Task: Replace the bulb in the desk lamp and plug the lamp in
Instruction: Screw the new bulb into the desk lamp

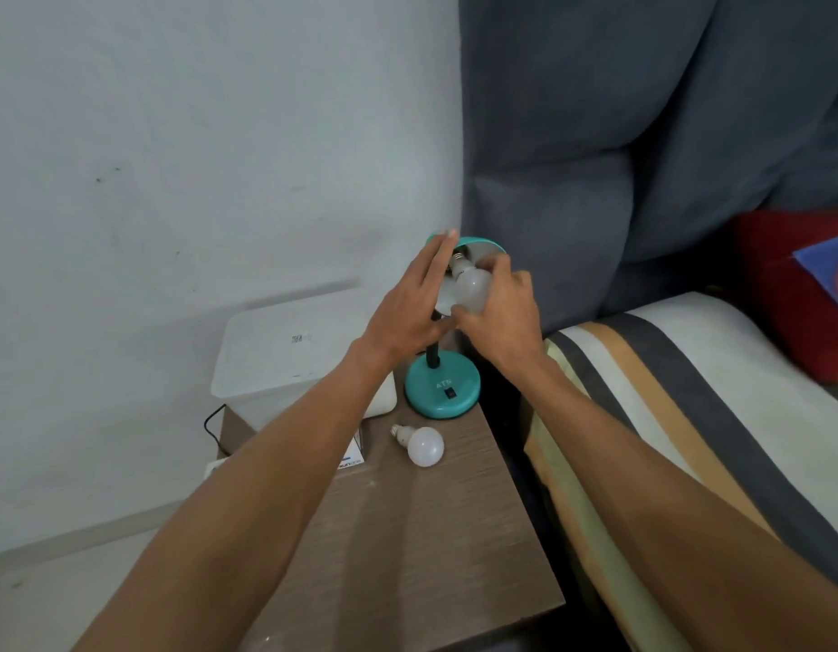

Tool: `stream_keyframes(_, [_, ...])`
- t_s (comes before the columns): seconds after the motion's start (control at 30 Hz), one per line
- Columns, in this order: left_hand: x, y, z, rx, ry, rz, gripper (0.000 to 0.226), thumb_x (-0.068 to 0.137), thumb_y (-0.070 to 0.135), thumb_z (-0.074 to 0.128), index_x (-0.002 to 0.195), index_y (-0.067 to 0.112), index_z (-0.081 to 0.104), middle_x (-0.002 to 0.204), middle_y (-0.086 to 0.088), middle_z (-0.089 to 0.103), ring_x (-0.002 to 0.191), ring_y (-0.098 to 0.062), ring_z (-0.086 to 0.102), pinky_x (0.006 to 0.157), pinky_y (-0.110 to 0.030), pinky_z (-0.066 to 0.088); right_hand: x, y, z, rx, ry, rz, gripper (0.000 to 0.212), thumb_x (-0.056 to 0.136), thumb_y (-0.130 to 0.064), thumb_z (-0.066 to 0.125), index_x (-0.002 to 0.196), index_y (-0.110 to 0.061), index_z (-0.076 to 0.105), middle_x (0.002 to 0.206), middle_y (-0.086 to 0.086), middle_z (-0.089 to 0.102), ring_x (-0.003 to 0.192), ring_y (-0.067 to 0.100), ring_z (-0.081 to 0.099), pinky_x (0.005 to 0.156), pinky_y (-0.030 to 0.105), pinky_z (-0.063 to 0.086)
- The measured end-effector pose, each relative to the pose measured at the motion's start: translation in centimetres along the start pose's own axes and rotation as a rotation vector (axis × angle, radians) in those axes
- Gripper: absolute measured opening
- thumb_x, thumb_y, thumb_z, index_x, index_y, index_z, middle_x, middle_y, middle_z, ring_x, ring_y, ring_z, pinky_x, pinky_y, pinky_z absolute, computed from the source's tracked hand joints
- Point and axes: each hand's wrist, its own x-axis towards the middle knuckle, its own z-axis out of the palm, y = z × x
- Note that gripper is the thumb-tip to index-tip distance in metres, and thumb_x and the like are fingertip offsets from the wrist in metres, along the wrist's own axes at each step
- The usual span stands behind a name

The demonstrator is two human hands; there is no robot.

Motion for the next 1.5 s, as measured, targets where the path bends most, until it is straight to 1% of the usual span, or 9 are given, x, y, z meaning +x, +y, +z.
stream_keyframes(0.13, [0.0,0.2,-0.2,-0.022,0.013,0.0,0.096,0.09,0.033,0.077,0.161,0.003,0.018,0.166,-0.015,0.026,0.154,-0.026,0.026,0.122,-0.018,0.021,0.0,0.4,0.7,-0.051,0.075,-0.099,0.062,0.076,-0.022,0.078,0.13,-0.013,0.048,0.127,0.009,0.05,0.112,0.03,0.054,0.089,0.042,0.05])
stream_keyframes(0.33, [0.0,0.3,-0.7,-0.013,-0.029,-0.004,0.102,0.085,0.032,0.082,0.161,0.009,0.019,0.168,-0.01,0.025,0.154,-0.026,0.028,0.118,-0.033,0.036,-0.5,0.8,1.1,-0.141,0.156,-0.261,0.062,0.081,-0.011,0.075,0.137,-0.017,0.051,0.142,0.007,0.049,0.121,0.03,0.049,0.088,0.042,0.051])
stream_keyframes(0.5, [0.1,0.5,-1.2,-0.009,-0.046,-0.011,0.103,0.083,0.026,0.085,0.161,0.01,0.02,0.168,-0.009,0.026,0.152,-0.027,0.033,0.115,-0.04,0.045,-0.5,0.4,1.2,-0.204,0.118,-0.277,0.069,0.08,-0.002,0.071,0.143,-0.01,0.044,0.144,0.019,0.041,0.123,0.037,0.049,0.086,0.047,0.054])
stream_keyframes(0.73, [0.1,0.0,-2.2,0.029,-0.087,-0.013,0.105,0.082,0.025,0.085,0.162,0.014,0.019,0.168,-0.008,0.026,0.148,-0.029,0.038,0.107,-0.047,0.052,-0.4,-0.4,0.4,-0.078,0.143,-0.092,0.053,0.093,-0.039,0.062,0.138,-0.018,0.044,0.114,0.019,0.065,0.095,0.039,0.065,0.077,0.044,0.053])
stream_keyframes(0.8, [0.1,-0.1,-2.4,0.033,-0.097,-0.009,0.104,0.083,0.026,0.084,0.162,0.015,0.019,0.168,-0.007,0.026,0.146,-0.031,0.041,0.105,-0.048,0.053,-0.5,-0.7,0.2,-0.07,0.149,-0.105,0.049,0.093,-0.038,0.064,0.133,-0.016,0.048,0.115,0.016,0.064,0.097,0.036,0.064,0.079,0.043,0.053])
stream_keyframes(0.97, [0.1,0.1,-2.5,0.034,-0.098,-0.012,0.104,0.082,0.027,0.085,0.162,0.015,0.019,0.167,-0.008,0.027,0.143,-0.032,0.045,0.105,-0.048,0.053,-0.8,-0.8,0.6,-0.096,0.089,-0.1,0.062,0.086,-0.022,0.074,0.139,-0.01,0.045,0.135,0.015,0.049,0.109,0.037,0.059,0.087,0.045,0.049])
stream_keyframes(1.17, [-0.3,0.4,-2.5,0.041,-0.091,-0.011,0.103,0.082,0.022,0.085,0.161,0.012,0.021,0.166,-0.011,0.03,0.139,-0.036,0.049,0.103,-0.048,0.055,-0.5,-1.6,0.0,-0.041,0.145,0.049,0.052,0.095,-0.048,0.055,0.133,-0.014,0.046,0.114,0.018,0.066,0.099,0.038,0.065,0.081,0.047,0.055])
stream_keyframes(1.33, [0.0,0.5,-2.3,0.041,-0.108,-0.021,0.104,0.082,0.021,0.084,0.162,0.015,0.018,0.167,-0.009,0.026,0.135,-0.037,0.052,0.101,-0.048,0.055,-0.7,-1.6,0.5,-0.113,0.131,-0.113,0.045,0.096,-0.029,0.06,0.138,-0.018,0.047,0.132,0.015,0.047,0.106,0.036,0.06,0.086,0.046,0.054])
stream_keyframes(1.5, [-0.2,0.5,-2.3,0.026,-0.103,-0.036,0.103,0.083,0.021,0.084,0.162,0.016,0.018,0.168,-0.009,0.026,0.137,-0.037,0.051,0.103,-0.048,0.054,-0.5,-0.9,0.6,-0.175,0.038,-0.094,0.065,0.085,-0.019,0.073,0.144,-0.019,0.044,0.135,0.015,0.048,0.109,0.038,0.059,0.091,0.048,0.052])
